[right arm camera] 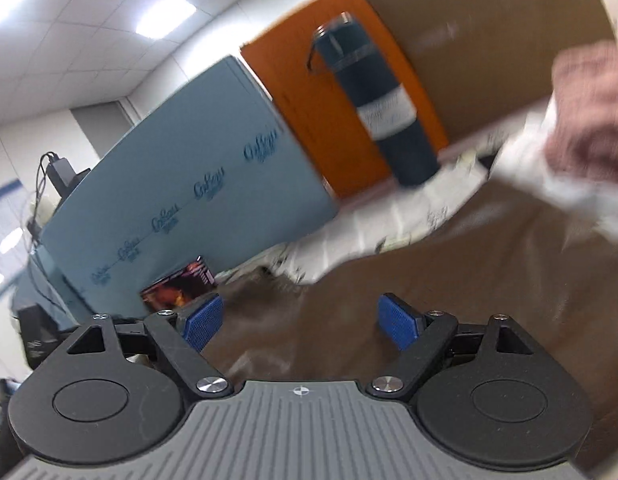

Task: Fold clothes

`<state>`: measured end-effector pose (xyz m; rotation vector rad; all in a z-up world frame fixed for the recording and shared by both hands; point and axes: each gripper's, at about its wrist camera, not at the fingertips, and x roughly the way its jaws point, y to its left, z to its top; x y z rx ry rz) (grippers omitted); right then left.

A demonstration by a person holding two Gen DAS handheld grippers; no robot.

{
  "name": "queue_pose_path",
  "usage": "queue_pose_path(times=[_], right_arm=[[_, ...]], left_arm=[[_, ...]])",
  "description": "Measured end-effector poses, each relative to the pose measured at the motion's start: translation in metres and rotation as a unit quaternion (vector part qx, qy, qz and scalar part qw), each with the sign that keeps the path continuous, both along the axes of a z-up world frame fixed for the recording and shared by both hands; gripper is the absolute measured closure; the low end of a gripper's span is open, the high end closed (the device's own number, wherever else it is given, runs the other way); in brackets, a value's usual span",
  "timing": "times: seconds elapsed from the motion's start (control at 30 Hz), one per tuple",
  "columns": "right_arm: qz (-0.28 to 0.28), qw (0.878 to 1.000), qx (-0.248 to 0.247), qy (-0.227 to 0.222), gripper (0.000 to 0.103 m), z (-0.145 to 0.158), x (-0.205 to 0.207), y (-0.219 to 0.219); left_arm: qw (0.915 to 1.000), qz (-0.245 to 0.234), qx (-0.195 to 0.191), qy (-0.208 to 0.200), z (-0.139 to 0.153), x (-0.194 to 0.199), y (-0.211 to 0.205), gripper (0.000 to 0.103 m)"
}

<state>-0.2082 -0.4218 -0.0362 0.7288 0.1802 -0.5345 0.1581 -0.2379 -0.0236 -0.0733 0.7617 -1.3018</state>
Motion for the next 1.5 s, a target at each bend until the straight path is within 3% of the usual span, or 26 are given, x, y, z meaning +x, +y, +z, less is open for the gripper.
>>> queue_pose_path(times=[0.1, 0.2, 0.33, 0.5, 0.7, 0.73, 0.8, 0.83, 0.87, 1.03, 1.27, 1.33, 1.5], right_arm=[[0.004, 1.0, 0.012, -0.017, 0.019, -0.004, -0.003, -0.003], [0.017, 0.998, 0.023, -0.048, 0.019, -0.005, -0.008, -0.004], [0.062, 0.992, 0.056, -0.091, 0.017, -0.004, -0.007, -0.004], [0.11, 0.982, 0.088, -0.123, 0.014, 0.005, 0.01, 0.001], [0.113, 0.975, 0.147, -0.12, 0.014, 0.005, 0.039, 0.001], [0.109, 0.976, 0.151, -0.113, 0.017, 0.004, 0.042, 0.003], [0.097, 0.981, 0.147, -0.087, 0.038, 0.005, 0.046, 0.009], [0.091, 0.983, 0.144, -0.072, 0.069, 0.006, 0.047, 0.012], [0.086, 0.985, 0.139, -0.056, 0.082, 0.006, 0.048, 0.016], [0.087, 0.991, 0.086, -0.054, 0.094, 0.014, 0.037, 0.041], [0.077, 0.993, 0.002, -0.092, 0.096, 0.049, -0.012, 0.098], [0.076, 0.991, -0.024, -0.106, 0.102, 0.059, -0.029, 0.119], [0.087, 0.987, -0.047, -0.125, 0.102, 0.07, -0.063, 0.163]], left_arm=[[0.9991, -0.028, -0.025, -0.018, 0.006, -0.011, 0.008, 0.095], [0.9933, -0.085, -0.053, -0.057, 0.021, -0.038, 0.023, 0.095], [0.9793, -0.147, -0.065, -0.123, 0.032, -0.079, 0.044, 0.095], [0.9652, -0.211, -0.077, -0.135, 0.027, -0.11, 0.068, 0.095], [0.9389, -0.285, -0.088, -0.172, 0.025, -0.142, 0.094, 0.095], [0.9373, -0.288, -0.093, -0.173, 0.026, -0.144, 0.098, 0.095], [0.9346, -0.293, -0.102, -0.173, 0.028, -0.146, 0.105, 0.095], [0.9332, -0.296, -0.106, -0.174, 0.028, -0.147, 0.109, 0.095], [0.9318, -0.299, -0.111, -0.174, 0.029, -0.148, 0.112, 0.095], [0.9242, -0.312, -0.134, -0.175, 0.034, -0.153, 0.131, 0.095], [0.9099, -0.334, -0.176, -0.171, 0.042, -0.159, 0.161, 0.095], [0.9056, -0.339, -0.188, -0.172, 0.045, -0.163, 0.174, 0.095], [0.8968, -0.354, -0.207, -0.167, 0.05, -0.176, 0.203, 0.095]])
